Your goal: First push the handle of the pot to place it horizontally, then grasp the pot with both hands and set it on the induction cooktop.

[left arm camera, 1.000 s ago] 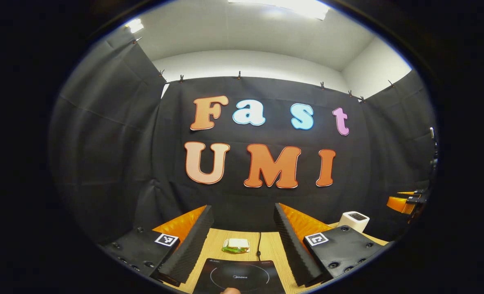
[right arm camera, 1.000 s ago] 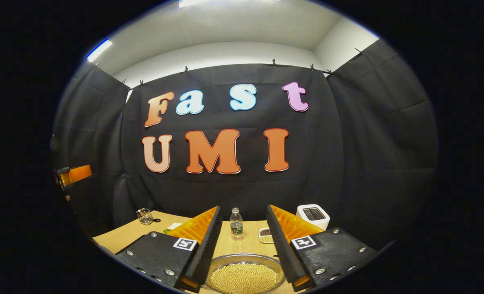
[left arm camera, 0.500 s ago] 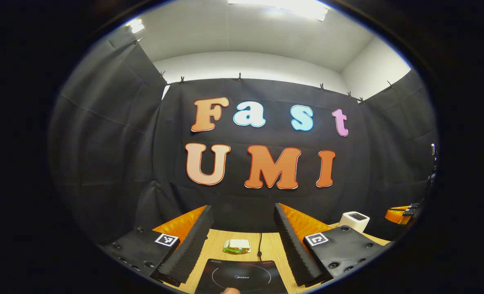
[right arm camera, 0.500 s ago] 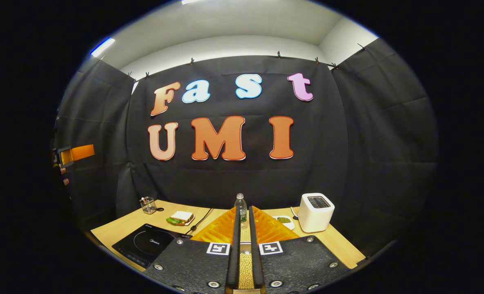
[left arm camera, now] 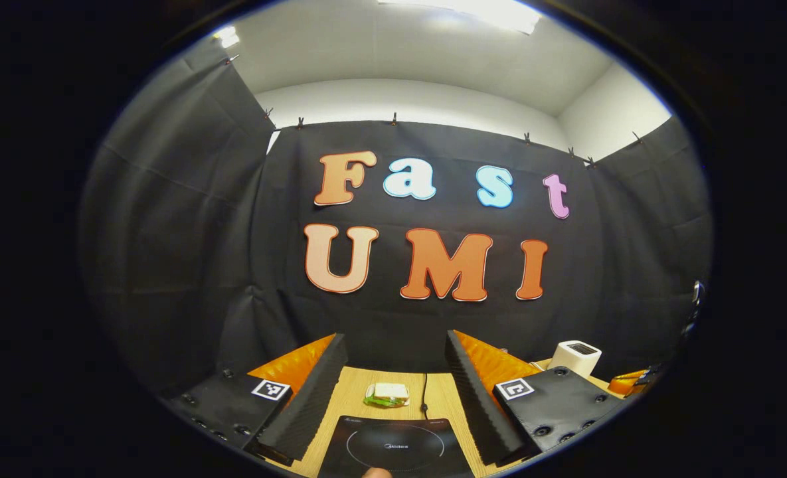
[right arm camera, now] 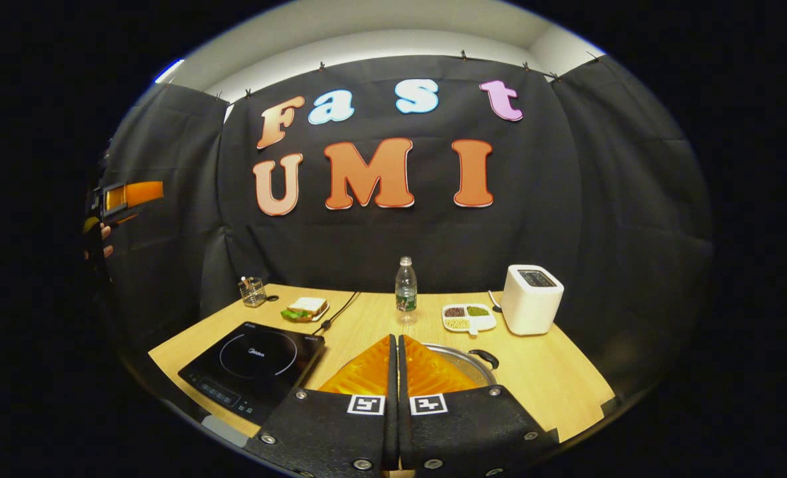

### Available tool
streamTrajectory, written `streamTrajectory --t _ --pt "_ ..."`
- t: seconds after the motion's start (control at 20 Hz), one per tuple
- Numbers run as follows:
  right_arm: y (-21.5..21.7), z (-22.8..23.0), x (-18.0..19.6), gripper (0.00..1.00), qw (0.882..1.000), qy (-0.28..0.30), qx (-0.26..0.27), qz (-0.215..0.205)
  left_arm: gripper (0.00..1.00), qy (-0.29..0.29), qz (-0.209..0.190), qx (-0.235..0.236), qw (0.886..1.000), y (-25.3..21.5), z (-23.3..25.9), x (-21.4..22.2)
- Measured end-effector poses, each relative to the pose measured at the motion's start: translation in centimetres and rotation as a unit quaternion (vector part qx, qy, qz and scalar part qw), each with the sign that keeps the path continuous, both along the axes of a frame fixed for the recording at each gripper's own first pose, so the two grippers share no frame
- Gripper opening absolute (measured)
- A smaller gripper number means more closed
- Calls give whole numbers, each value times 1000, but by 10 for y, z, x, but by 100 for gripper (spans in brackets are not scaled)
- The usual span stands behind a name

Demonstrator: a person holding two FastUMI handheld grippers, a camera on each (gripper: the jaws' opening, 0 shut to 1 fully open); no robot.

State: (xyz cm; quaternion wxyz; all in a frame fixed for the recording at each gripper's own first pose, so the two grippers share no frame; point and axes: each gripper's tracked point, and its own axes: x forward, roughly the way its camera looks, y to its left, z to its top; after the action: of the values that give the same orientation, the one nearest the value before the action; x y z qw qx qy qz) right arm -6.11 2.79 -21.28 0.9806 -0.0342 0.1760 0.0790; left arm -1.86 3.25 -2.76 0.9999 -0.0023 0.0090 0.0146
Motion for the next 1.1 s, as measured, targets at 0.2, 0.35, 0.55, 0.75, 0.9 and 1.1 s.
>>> streamTrajectory --t 0.2,0.35,0.55,0.75,0.9,1.1 --pt "3 -39 -14 0 999 47 -1 8 97 -5 -2 6 1000 -1 3 -4" --pt "6 -63 -26 0 997 75 -1 15 97 -7 -5 7 1000 -3 2 -8" --pt "25 -93 -48 0 992 118 15 49 97 -3 -6 9 1000 -3 -2 -11" --pt "38 -122 -64 0 986 152 0 73 97 7 -7 4 1000 -5 -12 -11" --pt "51 -138 -75 0 982 167 -7 93 97 17 -6 5 1000 -2 -21 -12" --pt "61 -164 -80 0 976 191 -17 107 97 30 -1 3 1000 4 -32 -14"
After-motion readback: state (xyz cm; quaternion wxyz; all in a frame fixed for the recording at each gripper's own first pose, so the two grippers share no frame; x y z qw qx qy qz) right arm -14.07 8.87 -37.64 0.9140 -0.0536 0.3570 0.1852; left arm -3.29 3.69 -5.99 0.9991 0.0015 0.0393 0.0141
